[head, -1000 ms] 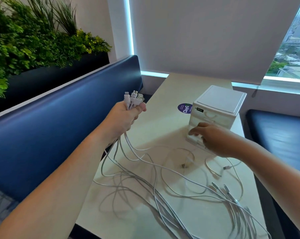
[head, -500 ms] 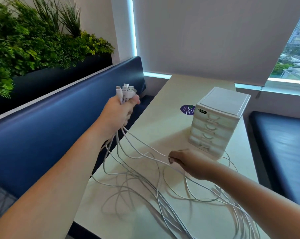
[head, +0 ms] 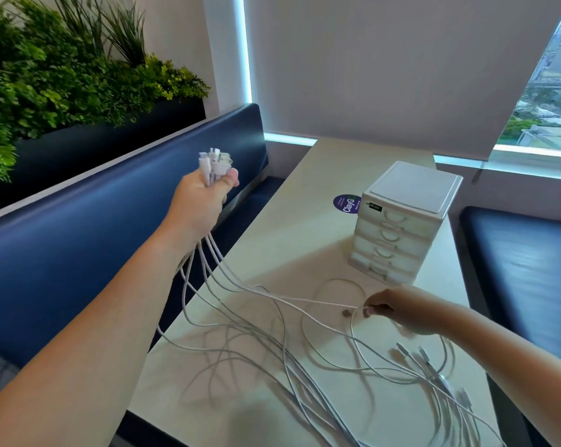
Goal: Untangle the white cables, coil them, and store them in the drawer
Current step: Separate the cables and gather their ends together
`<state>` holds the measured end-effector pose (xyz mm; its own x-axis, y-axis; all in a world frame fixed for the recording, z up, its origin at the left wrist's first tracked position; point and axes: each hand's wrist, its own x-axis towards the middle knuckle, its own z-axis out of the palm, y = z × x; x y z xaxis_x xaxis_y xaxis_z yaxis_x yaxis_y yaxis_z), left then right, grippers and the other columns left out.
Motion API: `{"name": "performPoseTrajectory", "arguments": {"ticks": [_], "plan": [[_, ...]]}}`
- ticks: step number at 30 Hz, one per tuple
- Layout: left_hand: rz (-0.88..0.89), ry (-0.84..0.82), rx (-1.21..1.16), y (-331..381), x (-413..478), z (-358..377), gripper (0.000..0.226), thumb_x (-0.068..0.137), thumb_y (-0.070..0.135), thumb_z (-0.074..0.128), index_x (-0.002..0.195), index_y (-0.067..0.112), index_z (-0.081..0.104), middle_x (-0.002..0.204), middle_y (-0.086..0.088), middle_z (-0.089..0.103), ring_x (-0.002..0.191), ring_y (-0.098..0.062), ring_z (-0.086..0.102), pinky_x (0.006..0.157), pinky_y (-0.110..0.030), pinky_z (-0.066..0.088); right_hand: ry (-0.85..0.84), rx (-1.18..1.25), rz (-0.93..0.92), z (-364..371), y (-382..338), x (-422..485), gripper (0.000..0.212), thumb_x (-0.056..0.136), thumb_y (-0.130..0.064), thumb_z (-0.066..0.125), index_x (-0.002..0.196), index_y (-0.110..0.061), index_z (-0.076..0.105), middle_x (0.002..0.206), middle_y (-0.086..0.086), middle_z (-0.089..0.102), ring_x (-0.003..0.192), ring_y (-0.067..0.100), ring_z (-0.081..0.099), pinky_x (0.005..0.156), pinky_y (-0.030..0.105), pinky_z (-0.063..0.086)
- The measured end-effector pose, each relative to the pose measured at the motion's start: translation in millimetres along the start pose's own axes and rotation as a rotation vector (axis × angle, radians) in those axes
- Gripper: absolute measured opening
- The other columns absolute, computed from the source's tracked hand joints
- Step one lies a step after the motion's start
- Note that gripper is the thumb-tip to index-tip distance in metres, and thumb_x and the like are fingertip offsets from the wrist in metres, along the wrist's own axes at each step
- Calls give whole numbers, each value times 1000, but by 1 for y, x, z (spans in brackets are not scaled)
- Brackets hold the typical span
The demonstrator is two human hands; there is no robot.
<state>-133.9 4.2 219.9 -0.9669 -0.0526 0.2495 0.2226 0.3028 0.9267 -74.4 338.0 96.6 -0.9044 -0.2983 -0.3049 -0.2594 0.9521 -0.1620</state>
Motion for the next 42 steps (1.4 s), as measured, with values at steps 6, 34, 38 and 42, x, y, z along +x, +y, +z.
{"name": "performPoseTrajectory", "arguments": {"ticks": [6,34,38,42], "plan": [[48,-389,197,9,-33,47,24,97,24,60,83,14,76,86,15,69,75,3,56,73,-12,42,61,261,-235,-55,-51,-16,27,98,-40,44,76,-38,60,72,-4,54,67,10,49,70,26,40],[94,-53,407,-6,0,4,24,94,39,61,92,15,68,87,-1,68,83,-19,61,68,-23,42,9,-457,-79,23,-18,-22,46,102,-47,27,108,-14,58,100,11,68,94,33,63,66,32,31],[150,-146,404,-12,-7,6,23,95,31,62,115,25,71,120,10,68,110,-3,59,90,-16,43,25,-269,-75,6,-31,-25,40,100,-50,26,88,-20,50,79,5,59,81,32,56,68,34,37],[169,-334,121,-15,-31,29,22,90,9,67,108,20,73,123,7,67,110,12,58,95,-6,40,24,-159,-108,-15,-54,-27,45,99,-52,26,82,-19,49,73,0,52,71,23,48,68,33,40]]}}
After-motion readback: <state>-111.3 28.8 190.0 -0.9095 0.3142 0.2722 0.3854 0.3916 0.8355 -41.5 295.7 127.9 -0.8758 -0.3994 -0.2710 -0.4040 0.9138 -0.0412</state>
